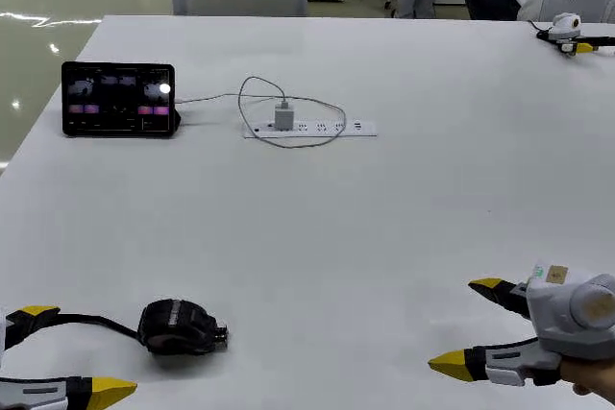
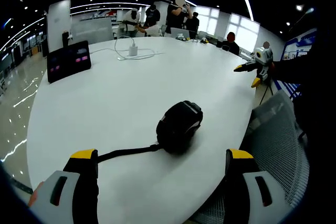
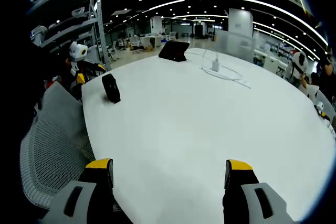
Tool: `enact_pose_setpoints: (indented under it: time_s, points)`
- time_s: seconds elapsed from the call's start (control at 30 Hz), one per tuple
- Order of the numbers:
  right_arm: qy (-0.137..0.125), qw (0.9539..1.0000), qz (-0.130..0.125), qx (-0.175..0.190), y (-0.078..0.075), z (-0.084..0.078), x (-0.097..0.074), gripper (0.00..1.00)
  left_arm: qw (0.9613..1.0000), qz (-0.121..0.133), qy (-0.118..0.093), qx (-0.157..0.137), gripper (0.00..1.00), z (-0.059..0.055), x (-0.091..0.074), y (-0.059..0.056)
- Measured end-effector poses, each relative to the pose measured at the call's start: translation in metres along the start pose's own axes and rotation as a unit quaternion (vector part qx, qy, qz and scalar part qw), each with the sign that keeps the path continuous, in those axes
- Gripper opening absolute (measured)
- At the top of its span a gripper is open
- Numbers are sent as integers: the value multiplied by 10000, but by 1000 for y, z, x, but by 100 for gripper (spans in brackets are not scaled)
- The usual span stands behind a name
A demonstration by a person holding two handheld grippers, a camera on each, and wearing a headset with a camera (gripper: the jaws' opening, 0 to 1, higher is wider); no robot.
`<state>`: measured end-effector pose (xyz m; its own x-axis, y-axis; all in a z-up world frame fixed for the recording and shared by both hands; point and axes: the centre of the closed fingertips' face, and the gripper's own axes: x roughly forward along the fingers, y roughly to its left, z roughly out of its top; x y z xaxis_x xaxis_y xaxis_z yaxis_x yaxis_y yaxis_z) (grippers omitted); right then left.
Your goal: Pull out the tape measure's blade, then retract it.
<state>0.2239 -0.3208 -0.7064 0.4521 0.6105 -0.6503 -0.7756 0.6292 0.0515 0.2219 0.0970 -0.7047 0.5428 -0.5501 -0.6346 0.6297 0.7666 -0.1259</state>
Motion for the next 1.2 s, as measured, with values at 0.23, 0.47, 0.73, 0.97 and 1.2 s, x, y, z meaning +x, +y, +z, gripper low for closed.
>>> enact_pose_setpoints:
  time_s: [0.23,0.47,0.73,0.97,1.2]
  points:
    - [183,9997,-107,-124,-8,-16,-16,96,9999,77,-80,56,99,2,-2,0]
    - [252,9995,-163,-138,-9,-21,-28,99,9998,84,-160,-10,99,1,-5,0]
    - [226,9995,-182,-106,-12,-19,-31,99,9998,120,-187,18,99,4,-7,6]
    - [101,9996,-185,-197,-10,-16,-33,99,9997,159,-185,3,99,5,-8,8]
    - [57,9997,-156,-154,-6,-14,-32,99,9998,114,-141,85,99,2,-7,4]
